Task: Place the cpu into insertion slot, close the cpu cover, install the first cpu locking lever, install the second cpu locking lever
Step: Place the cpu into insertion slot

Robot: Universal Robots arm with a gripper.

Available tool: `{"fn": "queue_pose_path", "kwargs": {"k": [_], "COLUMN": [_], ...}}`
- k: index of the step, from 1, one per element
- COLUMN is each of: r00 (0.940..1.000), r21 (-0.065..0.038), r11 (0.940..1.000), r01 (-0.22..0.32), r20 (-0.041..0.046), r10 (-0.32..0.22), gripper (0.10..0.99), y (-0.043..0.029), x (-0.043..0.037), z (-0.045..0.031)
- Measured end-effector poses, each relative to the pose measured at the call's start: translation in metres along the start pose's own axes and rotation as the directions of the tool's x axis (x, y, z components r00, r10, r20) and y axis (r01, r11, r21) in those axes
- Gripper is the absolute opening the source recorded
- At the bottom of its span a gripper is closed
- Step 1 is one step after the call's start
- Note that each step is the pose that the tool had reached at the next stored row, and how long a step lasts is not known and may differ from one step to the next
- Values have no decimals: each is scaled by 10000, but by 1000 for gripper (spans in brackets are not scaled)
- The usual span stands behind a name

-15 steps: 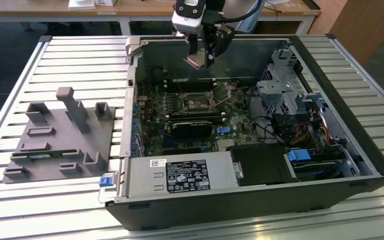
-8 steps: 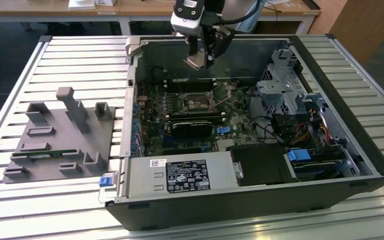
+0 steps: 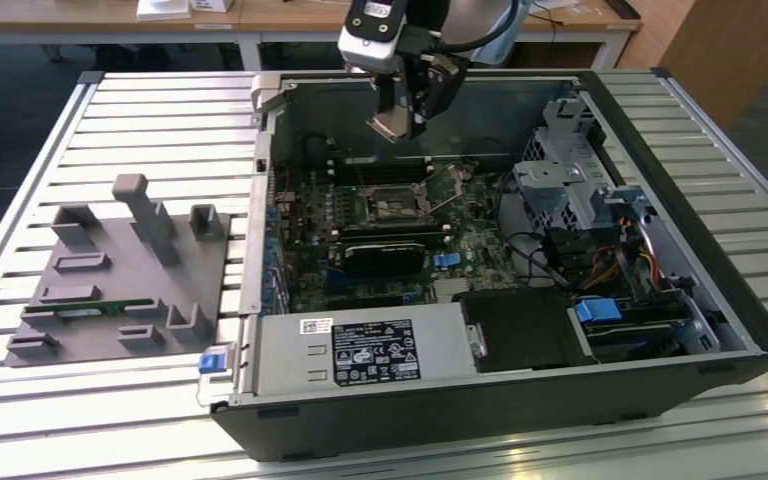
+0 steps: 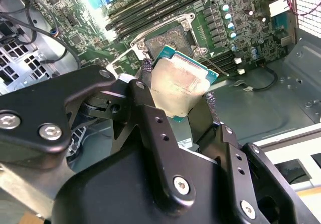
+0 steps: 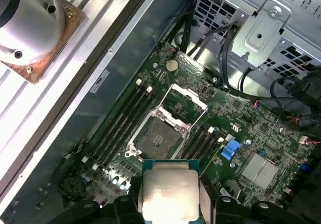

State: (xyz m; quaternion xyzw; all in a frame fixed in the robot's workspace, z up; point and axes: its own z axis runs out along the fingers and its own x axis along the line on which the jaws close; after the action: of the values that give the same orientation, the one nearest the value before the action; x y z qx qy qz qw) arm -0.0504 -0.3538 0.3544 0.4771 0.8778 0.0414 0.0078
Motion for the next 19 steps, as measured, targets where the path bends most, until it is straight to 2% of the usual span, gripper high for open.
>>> {"fn": "queue_pose_path", "kwargs": {"k": [4,8,10,15,19], "r00": [9997,9981,9966,9926,9877], "r21": [50,200,231,212,99], "r11": [9997,9979,9963,9924,9877], "r01": [-232,-613,-823,-1210,-1564], "r20": [-14,-77,-83,-49,27], "r10": [232,614,825,1211,1563], "gripper": [533,533,533,533,533], "y": [-2,-4,-6,-10,-12], "x": [-1,-2,-2,-3,-4], "z": [25,54,69,118,143]}}
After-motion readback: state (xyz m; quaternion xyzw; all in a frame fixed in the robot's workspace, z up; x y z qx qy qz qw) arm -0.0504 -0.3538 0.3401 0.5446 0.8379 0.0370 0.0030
